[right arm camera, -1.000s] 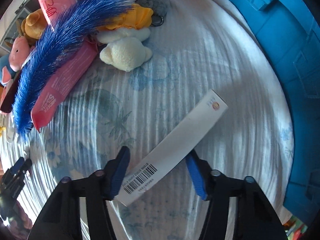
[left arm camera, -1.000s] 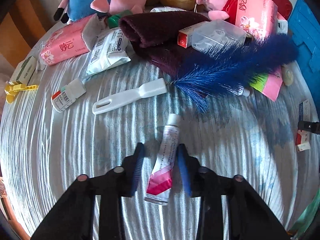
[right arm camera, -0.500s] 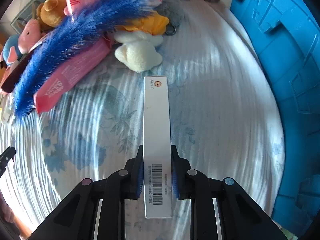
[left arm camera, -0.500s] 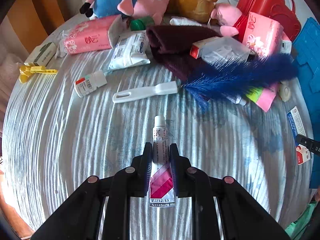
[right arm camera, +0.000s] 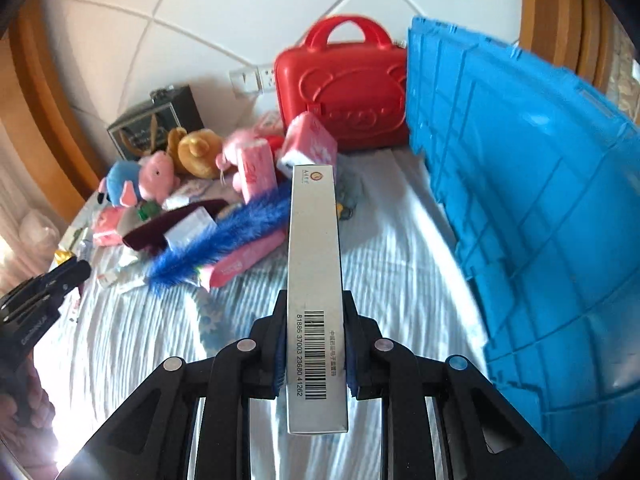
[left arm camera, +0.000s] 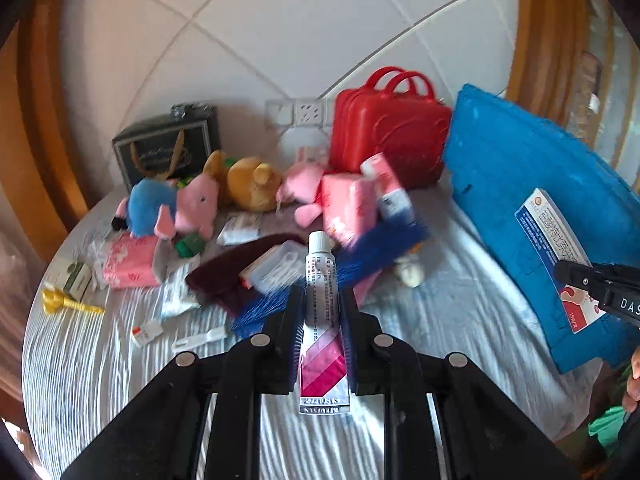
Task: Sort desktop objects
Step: 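Carry the tube and box over the blue crate with both tools, then open both tools to drop the tube and box into the crate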
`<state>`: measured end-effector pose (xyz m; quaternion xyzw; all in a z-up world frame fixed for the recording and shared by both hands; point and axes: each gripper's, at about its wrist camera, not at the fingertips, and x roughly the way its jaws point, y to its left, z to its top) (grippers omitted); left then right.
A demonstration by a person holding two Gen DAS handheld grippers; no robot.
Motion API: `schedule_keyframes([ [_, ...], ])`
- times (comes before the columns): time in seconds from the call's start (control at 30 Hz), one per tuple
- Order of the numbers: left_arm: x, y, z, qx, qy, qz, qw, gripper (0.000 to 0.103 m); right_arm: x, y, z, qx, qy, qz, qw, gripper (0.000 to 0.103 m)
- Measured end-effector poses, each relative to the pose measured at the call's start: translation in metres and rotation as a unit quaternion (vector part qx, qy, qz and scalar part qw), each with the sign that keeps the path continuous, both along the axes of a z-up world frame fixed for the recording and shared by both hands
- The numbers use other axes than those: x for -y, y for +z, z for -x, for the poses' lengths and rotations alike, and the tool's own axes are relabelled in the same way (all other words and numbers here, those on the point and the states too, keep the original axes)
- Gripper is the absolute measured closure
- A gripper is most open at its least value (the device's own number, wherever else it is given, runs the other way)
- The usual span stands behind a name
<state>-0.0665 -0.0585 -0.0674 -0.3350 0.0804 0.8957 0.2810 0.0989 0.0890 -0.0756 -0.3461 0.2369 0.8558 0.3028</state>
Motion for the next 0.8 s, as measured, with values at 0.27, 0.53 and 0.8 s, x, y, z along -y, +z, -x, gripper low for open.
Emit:
schedule_keyframes([
  [0.27,-0.118,0.081,-0.087,-0.045,-0.131,-0.066,0.9882,0.086,-0.016,0.096,-0.122,-0.091,-0.067,-0.082,0.99,0.081],
  [0.53,-0.255,0.124,-0.205,-0.07,-0.216,-0.054,0.9724,0.086,-0.089,0.103,-0.246,-0.045,-0.173,-0.128,0.976,0.081],
  [0.8,-0.32,0.123,-0.278,-0.068,-0.263,0.0,0.9625,0.086,-0.133,0.077,-0.305,-0.002,-0.206,-0.144,0.968,0.081],
])
